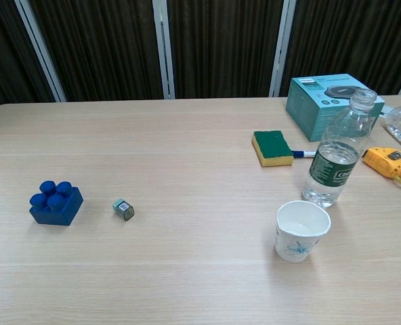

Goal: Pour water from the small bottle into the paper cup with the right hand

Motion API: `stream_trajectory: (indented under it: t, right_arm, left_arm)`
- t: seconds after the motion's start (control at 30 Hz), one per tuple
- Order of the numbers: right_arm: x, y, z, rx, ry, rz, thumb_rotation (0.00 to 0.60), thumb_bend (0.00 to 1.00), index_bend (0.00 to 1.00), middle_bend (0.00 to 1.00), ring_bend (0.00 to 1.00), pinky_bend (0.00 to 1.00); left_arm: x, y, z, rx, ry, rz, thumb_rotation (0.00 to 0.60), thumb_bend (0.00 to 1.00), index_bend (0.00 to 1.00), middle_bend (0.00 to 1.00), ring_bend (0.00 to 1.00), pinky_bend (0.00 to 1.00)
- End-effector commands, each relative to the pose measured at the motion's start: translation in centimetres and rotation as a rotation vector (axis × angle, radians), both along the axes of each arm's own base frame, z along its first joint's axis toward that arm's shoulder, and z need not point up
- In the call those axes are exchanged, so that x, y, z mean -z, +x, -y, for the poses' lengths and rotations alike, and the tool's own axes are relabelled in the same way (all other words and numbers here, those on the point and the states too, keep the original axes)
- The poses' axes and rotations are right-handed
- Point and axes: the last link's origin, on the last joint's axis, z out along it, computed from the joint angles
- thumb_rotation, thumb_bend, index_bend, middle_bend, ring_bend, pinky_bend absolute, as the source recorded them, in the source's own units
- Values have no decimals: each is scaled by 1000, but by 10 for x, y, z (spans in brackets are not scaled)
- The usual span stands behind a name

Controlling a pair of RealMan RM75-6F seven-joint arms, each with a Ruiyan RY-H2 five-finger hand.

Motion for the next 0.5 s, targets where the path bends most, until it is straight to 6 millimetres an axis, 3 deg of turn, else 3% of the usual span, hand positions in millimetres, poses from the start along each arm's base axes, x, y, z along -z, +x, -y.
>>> stream_trajectory:
  t: [0.03, 0.27, 0.5]
  right_arm:
    - [0, 0, 1, 1, -2, -1, 600, 0, 0, 0, 0, 0]
    - [10, -4, 6, 28, 69, 93, 600, 0, 0, 0, 0, 0]
    - [19, -52, 44, 235, 304, 409, 600, 0, 0, 0, 0, 0]
  left_arm:
    - [0, 0, 0, -3, -1, 1, 600, 0, 0, 0, 0, 0]
    - [1, -1, -1, -10, -1, 4, 600, 0, 0, 0, 0, 0]
    - [4, 1, -2, -7, -19, 9, 600, 0, 0, 0, 0, 0]
